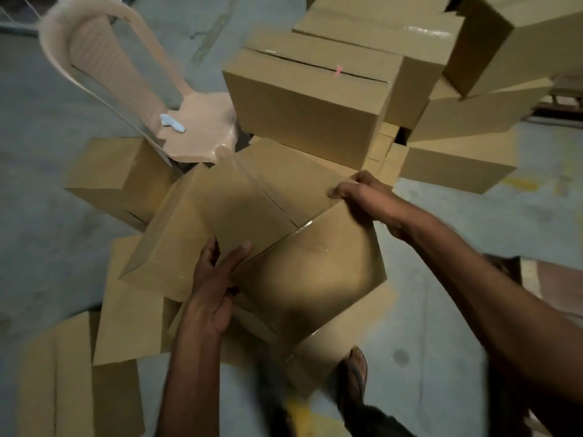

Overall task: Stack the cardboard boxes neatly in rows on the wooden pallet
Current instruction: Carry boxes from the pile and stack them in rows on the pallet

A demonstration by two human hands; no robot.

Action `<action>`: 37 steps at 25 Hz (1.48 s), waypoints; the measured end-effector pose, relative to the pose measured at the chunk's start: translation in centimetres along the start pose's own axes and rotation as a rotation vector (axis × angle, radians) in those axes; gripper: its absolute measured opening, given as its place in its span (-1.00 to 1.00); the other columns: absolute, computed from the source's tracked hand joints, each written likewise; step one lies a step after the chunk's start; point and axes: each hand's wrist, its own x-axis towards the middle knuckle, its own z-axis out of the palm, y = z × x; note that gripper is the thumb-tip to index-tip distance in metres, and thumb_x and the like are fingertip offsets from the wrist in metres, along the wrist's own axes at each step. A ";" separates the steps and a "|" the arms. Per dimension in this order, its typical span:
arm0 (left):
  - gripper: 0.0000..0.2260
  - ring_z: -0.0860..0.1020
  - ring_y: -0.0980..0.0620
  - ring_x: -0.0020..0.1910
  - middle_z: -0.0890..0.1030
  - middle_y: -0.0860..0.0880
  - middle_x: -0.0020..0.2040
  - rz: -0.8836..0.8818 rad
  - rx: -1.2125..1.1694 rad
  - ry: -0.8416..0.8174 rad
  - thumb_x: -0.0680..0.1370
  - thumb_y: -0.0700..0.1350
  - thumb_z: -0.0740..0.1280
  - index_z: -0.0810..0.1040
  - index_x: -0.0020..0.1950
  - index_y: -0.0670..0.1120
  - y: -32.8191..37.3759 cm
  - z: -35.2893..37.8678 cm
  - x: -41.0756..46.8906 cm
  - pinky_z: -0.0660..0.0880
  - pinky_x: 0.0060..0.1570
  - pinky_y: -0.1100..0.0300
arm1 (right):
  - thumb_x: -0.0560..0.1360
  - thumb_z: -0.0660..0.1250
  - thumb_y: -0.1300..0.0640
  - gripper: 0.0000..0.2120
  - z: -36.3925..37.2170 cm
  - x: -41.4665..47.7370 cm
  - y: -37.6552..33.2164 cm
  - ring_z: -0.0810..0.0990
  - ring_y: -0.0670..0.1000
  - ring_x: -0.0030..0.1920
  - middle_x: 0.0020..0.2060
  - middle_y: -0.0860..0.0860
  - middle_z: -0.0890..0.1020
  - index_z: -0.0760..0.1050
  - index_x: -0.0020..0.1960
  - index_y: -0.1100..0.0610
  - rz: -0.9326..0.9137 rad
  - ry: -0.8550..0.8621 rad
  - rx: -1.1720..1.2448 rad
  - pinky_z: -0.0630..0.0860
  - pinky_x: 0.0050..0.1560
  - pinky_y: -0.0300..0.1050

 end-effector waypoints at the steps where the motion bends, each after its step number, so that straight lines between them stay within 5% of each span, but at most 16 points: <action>1: -0.09 0.61 -0.05 0.28 0.56 0.00 0.42 0.013 0.016 -0.053 0.21 -0.04 0.70 0.42 0.52 0.05 0.2 -0.3 -2.3 0.59 0.09 0.00 | 0.50 0.42 -0.15 -0.39 -0.3 -3.5 1.3 0.55 -0.03 0.14 0.20 -0.02 0.57 0.34 0.46 0.03 0.028 0.007 0.072 0.47 0.03 -0.09; 6: -0.28 0.58 -0.10 0.21 0.56 -0.06 0.31 0.042 0.283 -0.271 0.47 -0.17 0.51 0.24 0.54 0.05 -0.2 -1.8 -13.3 0.57 0.09 -0.03 | 0.46 0.40 0.04 -0.50 0.1 -22.2 8.0 0.55 -0.03 0.13 0.14 -0.06 0.62 0.46 0.39 -0.02 0.097 0.135 0.315 0.46 0.09 -0.04; 9: -0.27 0.54 -0.05 0.18 0.48 -0.02 0.29 0.095 0.474 -0.330 0.50 -0.09 0.53 0.20 0.55 0.07 -1.1 -1.7 -19.2 0.55 0.01 0.02 | 0.50 0.35 0.16 -0.67 0.8 -32.3 10.8 0.54 -0.04 0.05 -0.02 -0.11 0.65 0.56 0.25 -0.04 0.098 0.216 0.433 0.42 0.05 -0.04; 13: -0.24 0.57 -0.05 0.19 0.53 -0.01 0.32 0.063 0.635 -0.425 0.46 0.09 0.55 0.27 0.56 0.06 -3.4 -0.3 -27.2 0.55 0.15 -0.06 | 0.45 0.41 0.10 -0.75 1.2 -44.3 15.2 0.51 -0.05 -0.07 -0.26 -0.21 0.65 0.58 0.12 -0.02 0.163 0.365 0.572 0.40 -0.12 -0.07; 15: -0.51 0.62 0.05 0.08 0.66 0.05 0.17 0.043 0.675 -0.531 0.50 0.04 0.51 0.46 0.38 0.02 -5.4 0.9 -31.0 0.56 0.08 0.06 | 0.29 0.49 -0.01 -0.56 1.3 -49.2 18.4 0.53 -0.04 -0.02 -0.13 -0.16 0.66 0.58 0.16 -0.02 0.183 0.434 0.628 0.38 -0.18 -0.06; 17: -0.69 0.61 0.18 -0.07 0.64 0.17 -0.05 0.038 0.700 -0.610 0.55 -0.05 0.48 0.44 0.20 0.10 -8.0 2.0 -35.2 0.53 -0.10 0.17 | 0.22 0.50 -0.07 -0.32 1.5 -54.0 21.3 0.54 -0.01 0.14 0.14 -0.07 0.62 0.52 0.34 -0.02 0.204 0.512 0.649 0.44 -0.12 -0.02; 21: -0.61 0.61 0.16 -0.05 0.64 0.11 0.03 0.026 0.779 -0.711 0.54 -0.11 0.49 0.39 0.25 0.14 -15.7 3.3 -42.7 0.49 -0.19 0.20 | 0.52 0.38 0.16 -0.69 1.9 -64.5 28.0 0.57 -0.03 0.07 0.12 0.03 0.63 0.55 0.26 0.01 0.207 0.612 0.709 0.51 0.02 -0.02; 26: -0.38 0.62 0.06 0.03 0.63 -0.05 0.25 0.026 0.866 -0.770 0.52 -0.15 0.51 0.35 0.52 0.05 -27.2 5.0 -52.1 0.50 -0.15 0.15 | 0.52 0.42 0.15 -0.62 1.7 -76.8 39.0 0.54 -0.10 0.18 0.16 -0.13 0.60 0.51 0.27 -0.16 0.207 0.687 0.727 0.47 0.09 -0.10; 30: -0.51 0.64 0.01 0.11 0.65 0.03 0.18 0.045 0.887 -0.831 0.52 -0.19 0.48 0.44 0.41 0.05 -35.8 6.7 -58.8 0.55 0.07 0.11 | 0.54 0.42 0.16 -0.69 -0.1 -85.2 46.0 0.52 -0.18 0.10 0.10 -0.22 0.58 0.48 0.12 -0.22 0.213 0.717 0.739 0.42 -0.03 -0.22; 37: -0.38 0.63 -0.05 0.18 0.60 -0.01 0.24 -0.040 0.867 -0.867 0.43 -0.05 0.59 0.39 0.42 0.03 -44.1 13.2 -65.2 0.57 0.21 -0.06 | 0.52 0.45 0.09 -0.58 -6.5 -92.1 53.9 0.53 -0.12 0.20 0.19 -0.19 0.59 0.46 0.31 -0.20 0.240 0.800 0.721 0.45 0.08 -0.14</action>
